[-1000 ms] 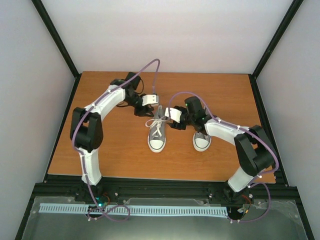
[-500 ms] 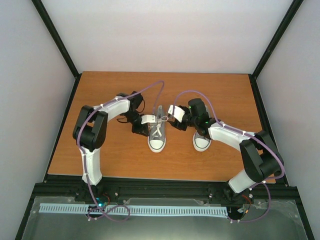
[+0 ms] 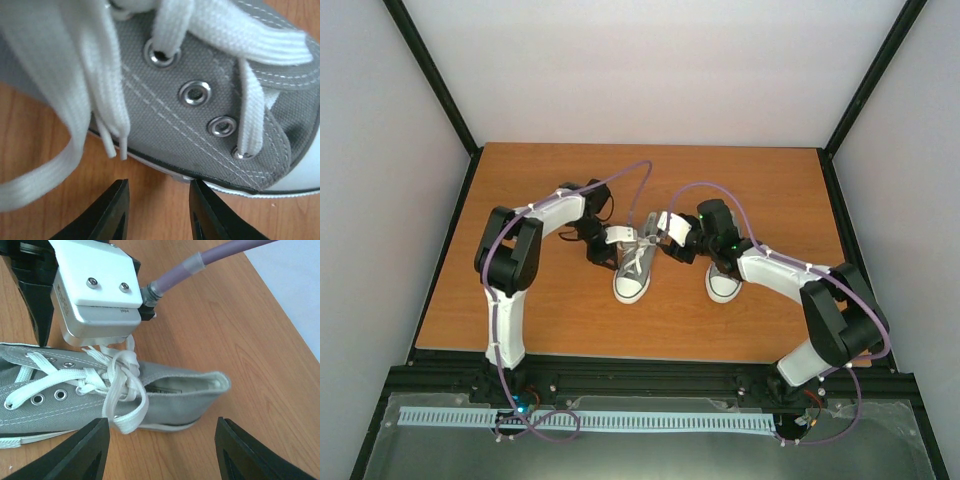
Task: Tie the shoes
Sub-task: Adjust the shoe at the center of the board.
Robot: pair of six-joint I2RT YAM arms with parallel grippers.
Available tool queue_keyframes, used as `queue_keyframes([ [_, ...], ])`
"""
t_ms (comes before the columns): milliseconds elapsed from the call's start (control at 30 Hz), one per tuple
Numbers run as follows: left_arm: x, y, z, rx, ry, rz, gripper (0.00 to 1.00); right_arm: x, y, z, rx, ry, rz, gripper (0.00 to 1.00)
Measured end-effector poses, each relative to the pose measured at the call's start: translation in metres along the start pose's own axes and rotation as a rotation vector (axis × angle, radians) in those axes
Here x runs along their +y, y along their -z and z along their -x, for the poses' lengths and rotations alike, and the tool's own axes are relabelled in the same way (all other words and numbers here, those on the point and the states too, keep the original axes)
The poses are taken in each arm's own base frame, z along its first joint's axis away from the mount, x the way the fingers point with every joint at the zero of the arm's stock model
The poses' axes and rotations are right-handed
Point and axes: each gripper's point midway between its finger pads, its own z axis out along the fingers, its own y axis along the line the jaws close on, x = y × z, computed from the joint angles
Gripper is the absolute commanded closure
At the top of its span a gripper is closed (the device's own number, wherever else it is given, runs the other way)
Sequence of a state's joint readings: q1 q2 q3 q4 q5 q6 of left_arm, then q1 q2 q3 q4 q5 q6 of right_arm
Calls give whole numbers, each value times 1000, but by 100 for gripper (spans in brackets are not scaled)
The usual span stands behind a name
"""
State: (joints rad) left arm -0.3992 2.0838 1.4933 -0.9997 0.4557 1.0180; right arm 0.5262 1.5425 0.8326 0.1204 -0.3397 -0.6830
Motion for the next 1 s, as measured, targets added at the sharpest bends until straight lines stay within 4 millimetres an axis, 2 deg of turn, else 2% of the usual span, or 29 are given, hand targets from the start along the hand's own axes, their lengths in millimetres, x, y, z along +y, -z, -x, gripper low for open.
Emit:
queue_keyframes([
  [100,7,4,2,-10,-7,15,61,-1,1,1,0,1,-5,41],
  [233,22,15,17,-80,-34,32,60,-1,1,1,1,-5,-7,41],
  [333,26,22,29,-131,-61,30,61,1,2,2,-5,-47,6,41],
  [467,14,17,30,-144,-62,-18,62,3,9,12,-41,-148,27,40],
  [600,-5,2,25,-134,-47,-81,62,-8,23,22,-90,-320,20,40],
  [767,-22,-1,24,-124,-48,-103,62,-34,33,4,-79,-554,-35,41],
  [867,-33,-2,29,-122,-58,-118,62,-34,31,-1,-67,-658,-34,42],
  [1000,-39,2,36,-135,-63,-116,63,-28,25,-11,-32,-765,-16,43],
])
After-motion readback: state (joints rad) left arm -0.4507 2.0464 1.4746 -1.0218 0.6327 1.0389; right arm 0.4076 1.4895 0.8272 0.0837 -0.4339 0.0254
